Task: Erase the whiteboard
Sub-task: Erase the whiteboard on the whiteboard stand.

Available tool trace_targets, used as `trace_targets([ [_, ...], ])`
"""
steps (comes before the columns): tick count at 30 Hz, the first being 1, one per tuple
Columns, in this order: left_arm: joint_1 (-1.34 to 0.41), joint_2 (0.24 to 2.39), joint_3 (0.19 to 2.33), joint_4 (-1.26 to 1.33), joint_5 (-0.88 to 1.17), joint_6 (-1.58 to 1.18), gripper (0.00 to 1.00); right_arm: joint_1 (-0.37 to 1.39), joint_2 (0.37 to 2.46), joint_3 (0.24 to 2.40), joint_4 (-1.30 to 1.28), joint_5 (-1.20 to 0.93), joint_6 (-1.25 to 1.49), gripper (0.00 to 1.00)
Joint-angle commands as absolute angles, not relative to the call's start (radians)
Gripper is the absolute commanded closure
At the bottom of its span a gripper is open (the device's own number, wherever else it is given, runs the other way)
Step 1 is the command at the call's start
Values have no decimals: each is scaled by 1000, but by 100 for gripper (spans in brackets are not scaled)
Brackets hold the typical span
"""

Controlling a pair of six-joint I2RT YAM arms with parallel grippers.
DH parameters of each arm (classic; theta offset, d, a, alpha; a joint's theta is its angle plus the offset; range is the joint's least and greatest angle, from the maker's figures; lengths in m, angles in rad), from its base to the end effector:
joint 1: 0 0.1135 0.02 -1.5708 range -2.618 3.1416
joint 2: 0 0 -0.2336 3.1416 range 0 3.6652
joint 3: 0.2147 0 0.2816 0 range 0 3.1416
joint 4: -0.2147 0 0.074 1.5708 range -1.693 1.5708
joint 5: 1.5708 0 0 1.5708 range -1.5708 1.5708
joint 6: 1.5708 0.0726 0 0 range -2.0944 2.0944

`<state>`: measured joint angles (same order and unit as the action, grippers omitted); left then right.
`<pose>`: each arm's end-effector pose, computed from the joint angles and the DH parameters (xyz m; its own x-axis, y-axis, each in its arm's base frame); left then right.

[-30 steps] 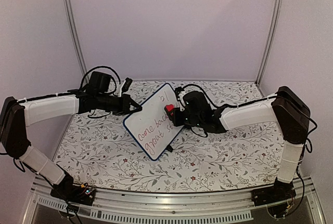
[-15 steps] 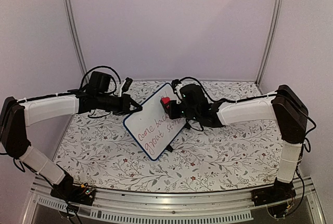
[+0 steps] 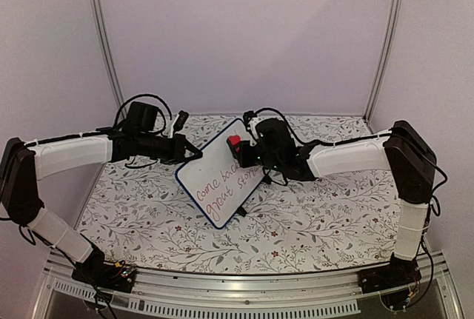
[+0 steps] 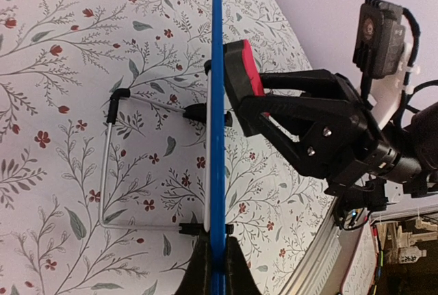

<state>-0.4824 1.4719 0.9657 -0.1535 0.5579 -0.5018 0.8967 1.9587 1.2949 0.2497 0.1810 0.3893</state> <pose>0.3133 -0.2075 0.1819 -0.8436 -0.0189 -0.5367 0.4088 0.6255 -0.6645 0.3193 0.3787 0.1490 -0.4850 -0.0089 -0.8745 -0.5205 0.8065 0.2804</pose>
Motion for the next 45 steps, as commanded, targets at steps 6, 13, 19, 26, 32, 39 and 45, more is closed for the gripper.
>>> trace_targets([
  [6,-507,1440,969,-96,627,-479,100,888,1916,1125,267,176,426,78],
  [13,-508,1443,970,-95,628,-481,100,888,1924,1169,270,178,411,78],
  [19,-509,1438,968,-94,626,-478,100,887,1962,1276,246,176,381,78],
  [26,-509,1440,971,-94,636,-479,100,876,2003,1366,211,167,359,77],
  [32,-509,1437,971,-94,635,-476,100,868,2008,1326,215,166,356,77],
  [39,-508,1439,971,-94,640,-476,100,866,1952,1150,279,157,383,78],
  [45,-508,1441,972,-92,641,-478,100,866,1930,1103,311,137,390,78],
])
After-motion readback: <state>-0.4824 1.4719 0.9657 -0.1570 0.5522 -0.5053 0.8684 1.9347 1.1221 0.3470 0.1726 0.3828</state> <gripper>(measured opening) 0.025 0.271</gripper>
